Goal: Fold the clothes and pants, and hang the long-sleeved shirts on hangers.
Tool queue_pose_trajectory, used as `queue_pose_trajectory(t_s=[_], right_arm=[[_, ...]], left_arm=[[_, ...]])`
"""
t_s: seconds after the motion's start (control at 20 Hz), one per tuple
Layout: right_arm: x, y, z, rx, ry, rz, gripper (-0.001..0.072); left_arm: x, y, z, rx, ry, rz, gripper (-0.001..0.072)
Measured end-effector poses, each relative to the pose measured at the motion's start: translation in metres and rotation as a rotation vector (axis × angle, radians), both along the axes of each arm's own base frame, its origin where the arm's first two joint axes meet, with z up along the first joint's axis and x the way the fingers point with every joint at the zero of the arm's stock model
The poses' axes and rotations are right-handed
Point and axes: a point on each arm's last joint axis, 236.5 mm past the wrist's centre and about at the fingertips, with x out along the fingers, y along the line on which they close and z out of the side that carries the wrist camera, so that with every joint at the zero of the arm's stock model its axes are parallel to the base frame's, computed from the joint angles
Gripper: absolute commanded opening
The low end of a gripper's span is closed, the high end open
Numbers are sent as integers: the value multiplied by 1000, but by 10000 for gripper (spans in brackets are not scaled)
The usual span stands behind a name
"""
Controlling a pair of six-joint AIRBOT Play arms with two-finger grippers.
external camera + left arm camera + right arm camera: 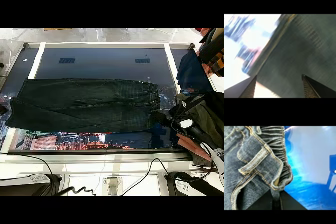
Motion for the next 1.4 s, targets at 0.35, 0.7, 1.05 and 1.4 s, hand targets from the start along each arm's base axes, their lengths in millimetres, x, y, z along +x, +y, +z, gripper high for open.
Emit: queue_pose_trajectory(t_s=[0.35, 0.7, 1.05, 1.4], right_arm=[[-2, 3, -1, 3, 9, 13, 33], [-1, 2, 0, 0, 6, 15, 32], [1, 1, 5, -1, -10, 5, 31], [-11, 7, 54, -6, -70, 42, 28]], left_arm=[[-62, -14, -56, -265, 12, 135, 604], [-19, -12, -85, -311, -141, 186, 190], [21, 0, -61, -189, -233, 102, 31], [-4, 8, 12, -93, -255, 15, 28]])
